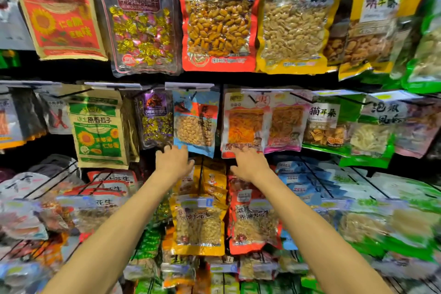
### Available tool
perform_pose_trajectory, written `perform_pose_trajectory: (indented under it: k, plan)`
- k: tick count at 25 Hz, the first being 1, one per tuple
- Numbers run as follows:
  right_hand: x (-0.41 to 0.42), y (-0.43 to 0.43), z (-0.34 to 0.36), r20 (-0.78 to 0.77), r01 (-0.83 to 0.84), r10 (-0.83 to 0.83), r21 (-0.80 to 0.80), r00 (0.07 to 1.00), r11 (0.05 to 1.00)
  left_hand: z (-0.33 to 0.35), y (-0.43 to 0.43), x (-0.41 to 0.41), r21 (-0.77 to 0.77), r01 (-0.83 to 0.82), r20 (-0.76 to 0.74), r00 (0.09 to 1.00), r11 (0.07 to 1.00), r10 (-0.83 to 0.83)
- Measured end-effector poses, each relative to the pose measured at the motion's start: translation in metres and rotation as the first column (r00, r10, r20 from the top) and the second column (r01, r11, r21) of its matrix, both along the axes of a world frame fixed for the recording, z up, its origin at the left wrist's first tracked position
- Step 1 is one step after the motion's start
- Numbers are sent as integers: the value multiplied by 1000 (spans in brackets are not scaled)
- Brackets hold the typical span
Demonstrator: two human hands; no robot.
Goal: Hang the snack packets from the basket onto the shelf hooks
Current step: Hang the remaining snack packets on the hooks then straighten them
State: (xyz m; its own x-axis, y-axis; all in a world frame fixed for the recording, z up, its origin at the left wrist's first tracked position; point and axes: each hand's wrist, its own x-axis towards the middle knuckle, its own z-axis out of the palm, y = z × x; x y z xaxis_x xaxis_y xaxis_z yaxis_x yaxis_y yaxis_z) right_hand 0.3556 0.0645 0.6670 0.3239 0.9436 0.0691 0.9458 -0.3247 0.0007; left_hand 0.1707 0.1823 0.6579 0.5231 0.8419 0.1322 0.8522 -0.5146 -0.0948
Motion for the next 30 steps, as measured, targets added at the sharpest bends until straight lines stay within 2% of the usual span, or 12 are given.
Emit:
perform_pose_trajectory:
  k: [10, 15, 18, 24, 28, 30]
  plan:
    - [47, -72, -1, -15, -43, 43, 7, 999, 999, -5, -66, 34, 3, 7, -32, 999, 1000, -7]
    - [58, -88, -10, 72, -37, 41, -46, 997, 998, -9, -85, 46, -32, 33, -53, 998, 999, -35]
    - [60, -86, -11, 63, -45, 49, -51, 997, 998, -17, -86, 49, -47, 39, -60, 997, 998, -42]
    - [72, -56, 6, 106, 0, 5, -45, 994, 999, -4, -61, 57, -2, 89, 96, 991, 996, -88]
    - [83, -34, 19, 164, 49, -40, -50, 986, 998, 10, -31, 67, -76, 171, 251, 957, 982, -147]
    - [87, -26, 23, 171, 64, -61, -17, 983, 998, 17, -20, 76, -50, 189, 284, 944, 981, -167]
